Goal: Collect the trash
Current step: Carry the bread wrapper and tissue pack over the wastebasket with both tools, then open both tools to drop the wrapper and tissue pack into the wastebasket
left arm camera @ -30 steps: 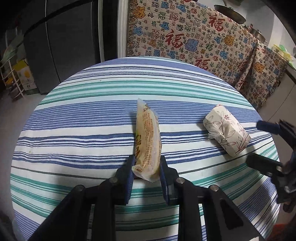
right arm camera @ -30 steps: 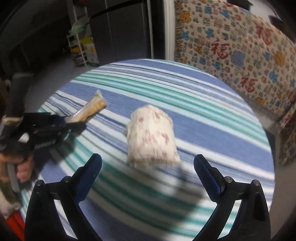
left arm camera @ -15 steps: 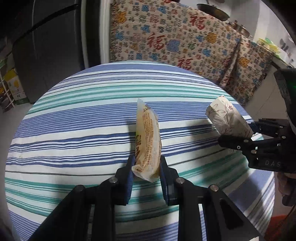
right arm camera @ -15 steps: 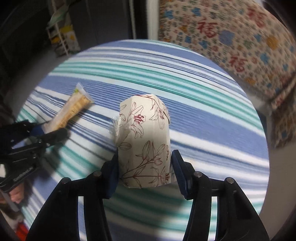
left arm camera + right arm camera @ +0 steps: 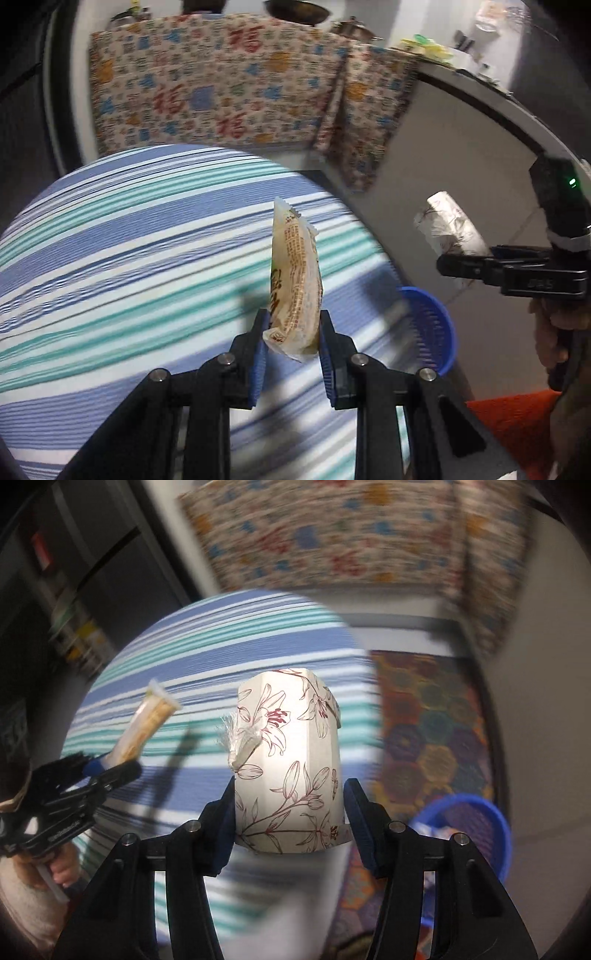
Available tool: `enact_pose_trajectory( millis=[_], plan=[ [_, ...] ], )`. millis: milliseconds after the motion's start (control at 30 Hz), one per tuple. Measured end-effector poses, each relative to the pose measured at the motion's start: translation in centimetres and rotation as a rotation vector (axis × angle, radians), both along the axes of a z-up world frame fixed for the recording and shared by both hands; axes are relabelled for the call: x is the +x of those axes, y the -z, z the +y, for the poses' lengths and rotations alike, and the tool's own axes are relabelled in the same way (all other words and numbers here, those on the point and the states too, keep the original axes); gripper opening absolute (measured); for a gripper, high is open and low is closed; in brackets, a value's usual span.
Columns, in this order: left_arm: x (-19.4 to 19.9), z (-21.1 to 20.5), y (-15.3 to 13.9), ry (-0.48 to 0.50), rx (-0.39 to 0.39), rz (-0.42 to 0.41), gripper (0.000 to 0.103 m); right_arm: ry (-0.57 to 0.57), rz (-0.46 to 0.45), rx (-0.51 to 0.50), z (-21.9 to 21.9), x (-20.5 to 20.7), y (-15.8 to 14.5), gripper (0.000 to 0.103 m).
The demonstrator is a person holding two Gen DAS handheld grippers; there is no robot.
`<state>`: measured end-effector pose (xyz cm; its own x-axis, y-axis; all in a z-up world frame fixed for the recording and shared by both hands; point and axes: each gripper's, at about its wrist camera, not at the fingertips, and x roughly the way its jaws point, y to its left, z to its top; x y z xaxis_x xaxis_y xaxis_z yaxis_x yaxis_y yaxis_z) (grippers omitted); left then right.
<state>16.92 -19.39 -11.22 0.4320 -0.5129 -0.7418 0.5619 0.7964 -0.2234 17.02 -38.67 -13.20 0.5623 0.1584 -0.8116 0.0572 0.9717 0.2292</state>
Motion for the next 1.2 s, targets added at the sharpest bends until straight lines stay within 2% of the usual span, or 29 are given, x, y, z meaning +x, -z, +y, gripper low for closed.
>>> enact_pose_trajectory(
  millis=[100, 300, 567, 800, 833, 900, 933, 967, 1067, 1133, 1200],
  plan=[
    [-1.8, -5.0, -0.7, 0.073, -0.034, 0.024, 0.025, 0.082, -0.008, -0.023, -5.0, -3.4, 0.1, 0.056],
    [-4.9, -15.5, 0.4, 0.204, -0.023, 0.054, 0.025, 0.225, 0.040, -0.002, -13.5, -8.1, 3.3, 0.057],
    [-5.8, -25.8, 6.9, 0.301, 0.027, 0.134, 0.026, 0.326, 0.102, 0.078, -21.2, -10.8, 9.6, 0.057],
    [-4.8, -29.6, 11.5, 0.324, 0.051, 0.169, 0.026, 0.356, 0.143, 0.138, -24.5, -10.4, 14.2, 0.059],
    [-4.8, -30.1, 12.0, 0.329, 0.053, 0.170, 0.028, 0.359, 0.146, 0.142, -24.6, -10.4, 14.7, 0.060],
    [-4.6, -31.0, 12.9, 0.343, 0.063, 0.173, 0.049, 0.366, 0.162, 0.159, -25.3, -10.0, 16.3, 0.069],
    [-4.5, -31.4, 13.1, 0.339, 0.059, 0.164, 0.065, 0.370, 0.162, 0.168, -25.5, -10.0, 16.9, 0.074],
    [-4.4, -31.5, 13.2, 0.331, 0.052, 0.146, 0.068, 0.382, 0.159, 0.168, -25.9, -10.2, 17.6, 0.082],
    [-3.8, -32.1, 13.2, 0.336, 0.062, 0.120, 0.068, 0.413, 0.158, 0.153, -26.7, -10.7, 18.6, 0.084],
    [-3.8, -31.9, 12.6, 0.325, 0.067, 0.098, 0.069, 0.436, 0.148, 0.148, -27.1, -11.6, 18.0, 0.091],
    [-4.3, -31.3, 11.4, 0.300, 0.074, 0.071, 0.077, 0.469, 0.117, 0.124, -27.4, -12.9, 16.4, 0.103]
  ],
)
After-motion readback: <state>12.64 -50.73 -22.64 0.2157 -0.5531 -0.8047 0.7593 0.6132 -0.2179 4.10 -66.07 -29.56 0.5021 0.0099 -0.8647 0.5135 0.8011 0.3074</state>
